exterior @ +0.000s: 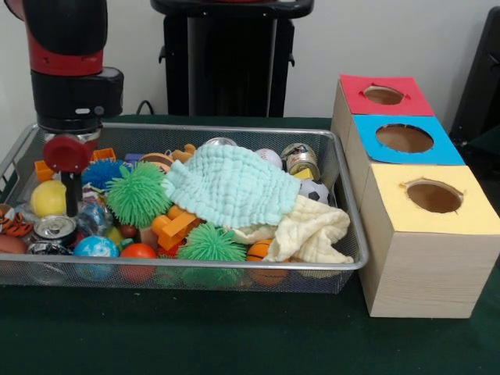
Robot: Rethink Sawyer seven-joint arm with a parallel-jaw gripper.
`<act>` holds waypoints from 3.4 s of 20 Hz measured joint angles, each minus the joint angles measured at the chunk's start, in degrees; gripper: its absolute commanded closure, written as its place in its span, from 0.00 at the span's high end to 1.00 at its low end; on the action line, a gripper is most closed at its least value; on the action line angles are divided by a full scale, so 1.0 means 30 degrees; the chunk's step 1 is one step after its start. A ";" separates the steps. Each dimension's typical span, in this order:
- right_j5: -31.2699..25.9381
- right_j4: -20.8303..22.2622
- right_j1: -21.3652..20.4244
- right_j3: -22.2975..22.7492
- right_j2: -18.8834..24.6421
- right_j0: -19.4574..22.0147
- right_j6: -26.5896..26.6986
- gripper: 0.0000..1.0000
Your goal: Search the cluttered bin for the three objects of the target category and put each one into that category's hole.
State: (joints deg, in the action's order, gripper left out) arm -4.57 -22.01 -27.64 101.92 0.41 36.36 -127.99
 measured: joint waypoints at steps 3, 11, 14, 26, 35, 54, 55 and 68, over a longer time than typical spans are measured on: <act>-0.0267 0.0149 0.0167 -0.0315 -0.0893 -0.0646 0.0000 0.00; -0.1477 0.0594 0.0558 -0.1534 -0.3567 -0.3218 0.0000 0.00; -0.1564 0.0703 0.0623 -0.1714 -0.3903 -0.3481 0.0000 0.00; -0.1556 0.0711 0.1035 -0.1832 -0.4182 -0.3493 -0.0004 0.00; -0.1564 0.0715 0.0951 -0.1819 -0.3498 -0.2645 -0.0004 0.00; -0.1560 0.1045 0.0625 -0.1139 -0.0560 0.0340 0.0000 0.00; -0.1560 0.1089 0.0593 -0.1075 -0.0328 0.0532 0.0000 0.00; -0.1379 0.1340 0.0338 -0.0251 0.1108 0.1814 0.0000 0.00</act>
State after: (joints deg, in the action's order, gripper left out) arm -8.71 -17.99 -26.63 101.16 3.73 41.80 -127.99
